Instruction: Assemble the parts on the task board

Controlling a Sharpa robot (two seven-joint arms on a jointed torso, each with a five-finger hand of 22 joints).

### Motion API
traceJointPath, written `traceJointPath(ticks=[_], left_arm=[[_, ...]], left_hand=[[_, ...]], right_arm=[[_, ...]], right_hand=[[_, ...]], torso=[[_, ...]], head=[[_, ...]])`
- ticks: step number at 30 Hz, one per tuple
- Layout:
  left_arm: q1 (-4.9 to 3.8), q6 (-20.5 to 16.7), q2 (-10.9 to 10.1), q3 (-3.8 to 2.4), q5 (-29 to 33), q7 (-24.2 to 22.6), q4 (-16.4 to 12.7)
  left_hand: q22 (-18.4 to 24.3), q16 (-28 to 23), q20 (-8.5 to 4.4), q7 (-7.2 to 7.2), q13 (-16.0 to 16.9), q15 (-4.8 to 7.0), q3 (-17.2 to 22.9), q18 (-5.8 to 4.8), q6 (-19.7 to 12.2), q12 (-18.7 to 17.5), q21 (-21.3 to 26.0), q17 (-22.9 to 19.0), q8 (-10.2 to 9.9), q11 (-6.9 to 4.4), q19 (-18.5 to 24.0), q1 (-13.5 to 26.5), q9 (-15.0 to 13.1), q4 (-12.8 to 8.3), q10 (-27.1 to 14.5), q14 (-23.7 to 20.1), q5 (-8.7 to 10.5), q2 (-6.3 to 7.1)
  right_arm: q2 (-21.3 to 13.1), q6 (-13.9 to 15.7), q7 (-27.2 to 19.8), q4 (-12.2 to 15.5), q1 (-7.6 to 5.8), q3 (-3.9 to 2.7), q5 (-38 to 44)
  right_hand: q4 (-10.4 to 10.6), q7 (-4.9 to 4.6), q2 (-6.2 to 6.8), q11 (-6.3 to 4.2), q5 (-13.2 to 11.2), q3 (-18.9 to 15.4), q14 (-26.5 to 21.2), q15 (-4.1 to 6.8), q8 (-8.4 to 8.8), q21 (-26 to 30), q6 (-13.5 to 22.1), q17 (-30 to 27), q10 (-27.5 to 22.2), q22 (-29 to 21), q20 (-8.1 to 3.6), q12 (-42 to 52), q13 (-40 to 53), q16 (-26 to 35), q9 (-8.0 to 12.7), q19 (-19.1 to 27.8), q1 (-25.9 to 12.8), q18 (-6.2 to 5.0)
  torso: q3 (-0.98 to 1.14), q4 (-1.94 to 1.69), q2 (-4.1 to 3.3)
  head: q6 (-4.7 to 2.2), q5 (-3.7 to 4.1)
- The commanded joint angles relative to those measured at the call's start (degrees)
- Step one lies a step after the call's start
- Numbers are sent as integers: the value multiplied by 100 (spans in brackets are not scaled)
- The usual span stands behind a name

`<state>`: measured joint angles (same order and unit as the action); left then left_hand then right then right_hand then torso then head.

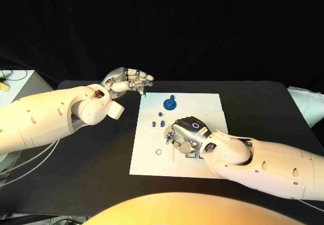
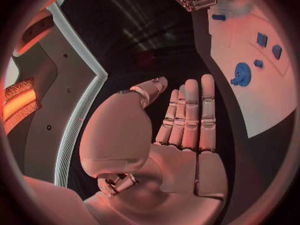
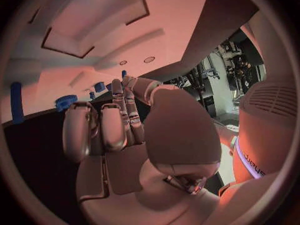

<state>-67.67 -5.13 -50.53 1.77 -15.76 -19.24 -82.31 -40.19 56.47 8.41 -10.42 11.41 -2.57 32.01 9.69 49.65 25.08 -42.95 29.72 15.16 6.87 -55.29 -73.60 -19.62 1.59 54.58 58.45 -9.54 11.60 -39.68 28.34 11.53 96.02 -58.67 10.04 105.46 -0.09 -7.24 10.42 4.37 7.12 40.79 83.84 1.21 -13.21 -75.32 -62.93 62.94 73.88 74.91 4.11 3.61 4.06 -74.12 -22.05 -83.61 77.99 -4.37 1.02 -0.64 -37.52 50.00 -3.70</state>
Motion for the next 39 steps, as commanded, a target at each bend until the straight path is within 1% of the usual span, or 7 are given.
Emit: traceJointPath(ticks=[1,5,10,14,22,35,39], left_arm=[[2,114,12,-5,53,-58,-10],[3,130,12,-5,69,-55,0],[3,148,14,-5,74,-49,5],[4,156,13,-5,76,-40,7],[6,171,10,-5,76,-21,14],[8,219,12,-5,77,6,20],[10,235,9,-4,77,14,21]], left_hand=[[10,-24,1,-24,-8,-44,-32,80,-8,-21,26,-9,-19,20,-20,-46,0,4,-11,3,7,-8],[10,-24,1,-24,-8,-44,-32,80,-8,-21,26,-9,-19,20,-20,-46,0,4,-11,3,7,-8],[14,-28,3,-25,-10,-46,-34,80,-9,-23,32,-10,-20,21,-19,-48,0,5,-15,-2,7,-9],[14,-28,3,-25,-10,-46,-34,80,-9,-23,32,-10,-20,21,-19,-48,0,5,-15,-2,7,-9],[21,-34,5,-29,-14,-48,-38,79,-17,-26,41,-13,-24,25,-18,-49,1,8,-22,-9,7,-10],[24,-37,6,-31,-16,-51,-41,79,-21,-29,46,-14,-26,27,-19,-49,2,10,-28,-12,7,-10],[24,-37,6,-31,-16,-51,-41,79,-21,-29,46,-14,-26,27,-19,-49,2,10,-28,-12,7,-10]], right_arm=[[11,-225,121,-7,15,1,205],[19,-260,156,-4,26,3,231],[30,-284,193,-10,32,4,266],[41,-296,217,-16,39,4,293],[60,-309,222,-5,50,4,308],[127,-325,252,-42,78,4,324],[153,-362,283,-74,87,4,410]], right_hand=[[-13,-5,-34,-122,42,10,171,38,-16,-24,-40,-14,162,94,1,10,4,-10,-8,-56,-5,90],[-13,-5,-34,-122,42,10,171,38,-16,-24,-40,-14,162,94,1,10,4,-10,-8,-56,-5,90],[-14,-5,-33,-121,44,11,171,38,-16,-45,-39,-13,162,115,1,10,4,-12,-11,-64,-9,95],[-14,-6,-33,-121,46,12,171,38,-17,-61,-39,-10,163,131,1,10,4,-15,-12,-70,-11,99],[-15,-6,-33,-121,47,13,172,37,-17,-65,-39,-8,163,135,1,10,4,-16,-13,-72,-13,100],[-16,-6,-32,-121,51,15,171,37,-19,-83,-38,-11,165,153,2,9,3,-16,-16,-79,-17,104],[-16,-6,-32,-121,51,15,171,37,-19,-83,-38,-11,165,153,2,9,3,-16,-16,-79,-17,104]], torso=[[-1,1,0],[-3,6,2],[-3,2,2],[-4,-3,0],[-6,1,3],[-5,-3,-1],[-5,0,-1]], head=[[0,-27],[0,-32],[0,-35],[0,-21],[0,-47],[0,-47],[0,-50]])
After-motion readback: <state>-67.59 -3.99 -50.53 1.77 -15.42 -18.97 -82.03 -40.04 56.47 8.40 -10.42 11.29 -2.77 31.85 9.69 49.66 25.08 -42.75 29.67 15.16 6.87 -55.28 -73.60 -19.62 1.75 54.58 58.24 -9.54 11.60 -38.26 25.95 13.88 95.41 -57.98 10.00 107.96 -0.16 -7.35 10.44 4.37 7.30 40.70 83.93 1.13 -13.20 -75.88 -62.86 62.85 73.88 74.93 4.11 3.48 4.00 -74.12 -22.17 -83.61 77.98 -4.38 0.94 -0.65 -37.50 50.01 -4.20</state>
